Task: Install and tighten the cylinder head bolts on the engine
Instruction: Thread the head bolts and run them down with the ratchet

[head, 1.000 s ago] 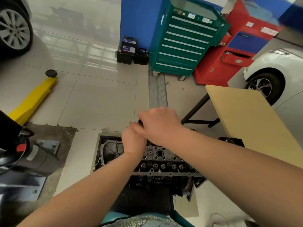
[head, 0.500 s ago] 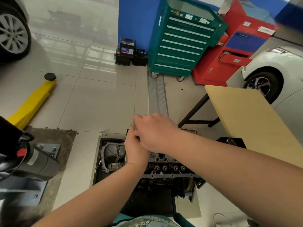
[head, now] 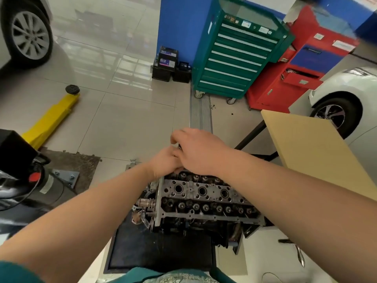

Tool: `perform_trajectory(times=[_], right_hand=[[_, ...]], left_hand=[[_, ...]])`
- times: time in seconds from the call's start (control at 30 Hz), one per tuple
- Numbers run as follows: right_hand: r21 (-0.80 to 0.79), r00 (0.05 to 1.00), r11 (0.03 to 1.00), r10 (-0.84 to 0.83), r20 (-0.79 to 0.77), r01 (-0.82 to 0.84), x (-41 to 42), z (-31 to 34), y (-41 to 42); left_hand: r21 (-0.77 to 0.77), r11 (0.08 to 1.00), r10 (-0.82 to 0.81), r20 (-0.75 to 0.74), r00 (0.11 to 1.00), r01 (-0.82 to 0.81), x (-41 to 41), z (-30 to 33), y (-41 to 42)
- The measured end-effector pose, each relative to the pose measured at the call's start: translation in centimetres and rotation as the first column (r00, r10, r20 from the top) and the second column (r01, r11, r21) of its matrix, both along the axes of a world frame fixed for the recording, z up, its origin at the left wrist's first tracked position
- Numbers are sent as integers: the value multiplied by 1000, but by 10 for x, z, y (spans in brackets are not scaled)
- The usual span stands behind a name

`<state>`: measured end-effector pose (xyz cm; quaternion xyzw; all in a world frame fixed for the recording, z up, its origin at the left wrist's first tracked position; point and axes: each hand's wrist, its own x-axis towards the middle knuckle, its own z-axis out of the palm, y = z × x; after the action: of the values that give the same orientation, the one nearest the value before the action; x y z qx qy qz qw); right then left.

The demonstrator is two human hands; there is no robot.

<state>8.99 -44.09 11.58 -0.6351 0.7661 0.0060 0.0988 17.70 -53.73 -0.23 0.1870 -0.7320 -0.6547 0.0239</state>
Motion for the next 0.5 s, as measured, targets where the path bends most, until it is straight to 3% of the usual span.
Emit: perform_trajectory(times=[0.13,0.17,0.23,0.3,0.4,0.5], right_hand=[[-42,988,994,-104,-114,100,4,-2,5],[-44,977,987,-158,-144,153,5,-4,6],[-47,960,985,-173,-218,167,7,-5,5],[-79,970,994,-96,-222,80,7,-4,7],[-11,989,996,92,-112,-93,2,5,11],[16,989,996,84,-122,-83,2,6,11]], left_hand=[[-112,916,365,-160,917,-384,24,-18,22],[-147,896,381,-227,896,-418,29,-22,26],[-213,906,286,-329,900,-365,36,-23,25],[-274,925,161,-344,925,-263,38,-18,9],[-340,932,36,-245,969,-121,39,-6,-13],[-298,954,-41,-150,988,-6,38,-2,-20]])
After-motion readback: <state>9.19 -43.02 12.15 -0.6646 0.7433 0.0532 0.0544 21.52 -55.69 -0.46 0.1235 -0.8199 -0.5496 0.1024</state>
